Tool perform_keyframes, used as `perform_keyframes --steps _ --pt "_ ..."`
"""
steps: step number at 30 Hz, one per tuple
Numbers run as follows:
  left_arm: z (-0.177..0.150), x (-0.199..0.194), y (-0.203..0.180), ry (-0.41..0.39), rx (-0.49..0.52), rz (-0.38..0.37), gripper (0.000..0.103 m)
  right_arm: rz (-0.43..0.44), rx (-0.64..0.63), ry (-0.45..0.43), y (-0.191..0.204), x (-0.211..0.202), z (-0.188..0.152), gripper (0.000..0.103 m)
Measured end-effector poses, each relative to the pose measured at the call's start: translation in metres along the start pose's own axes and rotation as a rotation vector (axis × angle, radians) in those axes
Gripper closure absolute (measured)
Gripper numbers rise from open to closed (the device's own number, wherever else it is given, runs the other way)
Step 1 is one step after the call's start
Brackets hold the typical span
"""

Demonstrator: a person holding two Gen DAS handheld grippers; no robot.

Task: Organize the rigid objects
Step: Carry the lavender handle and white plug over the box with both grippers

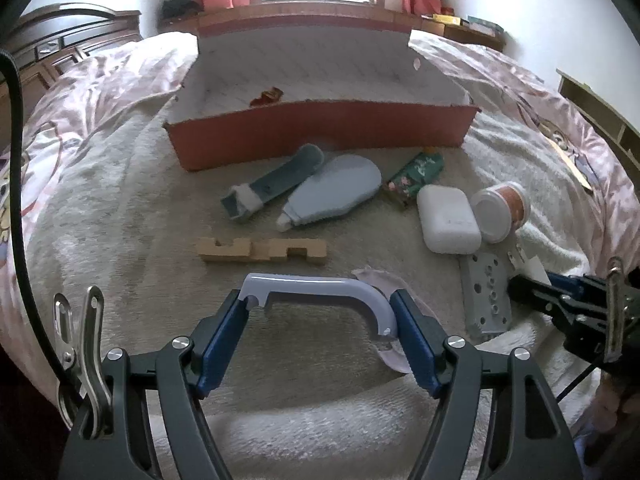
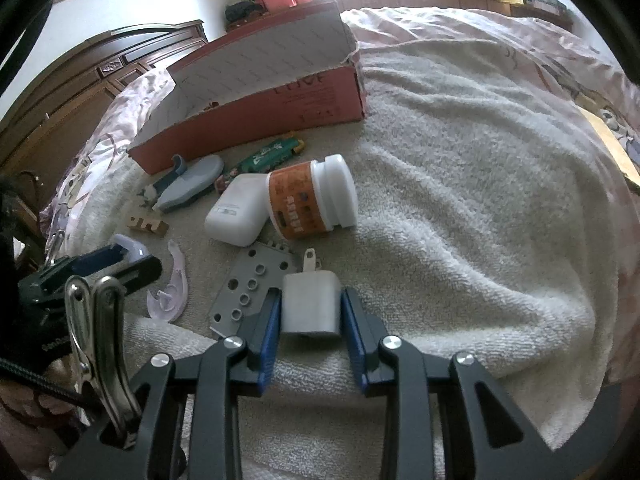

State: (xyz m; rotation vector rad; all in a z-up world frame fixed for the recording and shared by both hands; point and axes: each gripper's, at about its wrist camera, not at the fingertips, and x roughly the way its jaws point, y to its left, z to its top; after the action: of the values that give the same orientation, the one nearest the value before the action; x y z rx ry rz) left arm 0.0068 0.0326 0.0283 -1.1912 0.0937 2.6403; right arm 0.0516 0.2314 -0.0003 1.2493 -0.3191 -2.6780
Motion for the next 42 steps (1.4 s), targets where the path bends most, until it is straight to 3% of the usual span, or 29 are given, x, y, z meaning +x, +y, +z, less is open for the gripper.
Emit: perform_keyframes --steps 12,18,27,42 --pt "-0.001 -0.019 0.005 -0.065 -0.018 -0.002 0.029 -0.039 -0.053 -0.038 0.012 -0.014 -0.001 0.073" --pt "-0.003 -0.025 0.010 -0.094 -0.045 -0.040 0.029 -0.075 -0.132 -0.086 0.031 -0.032 0.003 0.073" --pt "-0.009 -0.033 0.019 -0.131 -0.075 -0.097 0.029 -0.107 -0.172 -0.064 0.051 -0.035 0.010 0.073" --pt "0.009 -0.048 0.021 -0.187 -0.071 -0.076 0.029 -0.008 -0.207 -0.083 0.067 -0.037 0.038 0.073"
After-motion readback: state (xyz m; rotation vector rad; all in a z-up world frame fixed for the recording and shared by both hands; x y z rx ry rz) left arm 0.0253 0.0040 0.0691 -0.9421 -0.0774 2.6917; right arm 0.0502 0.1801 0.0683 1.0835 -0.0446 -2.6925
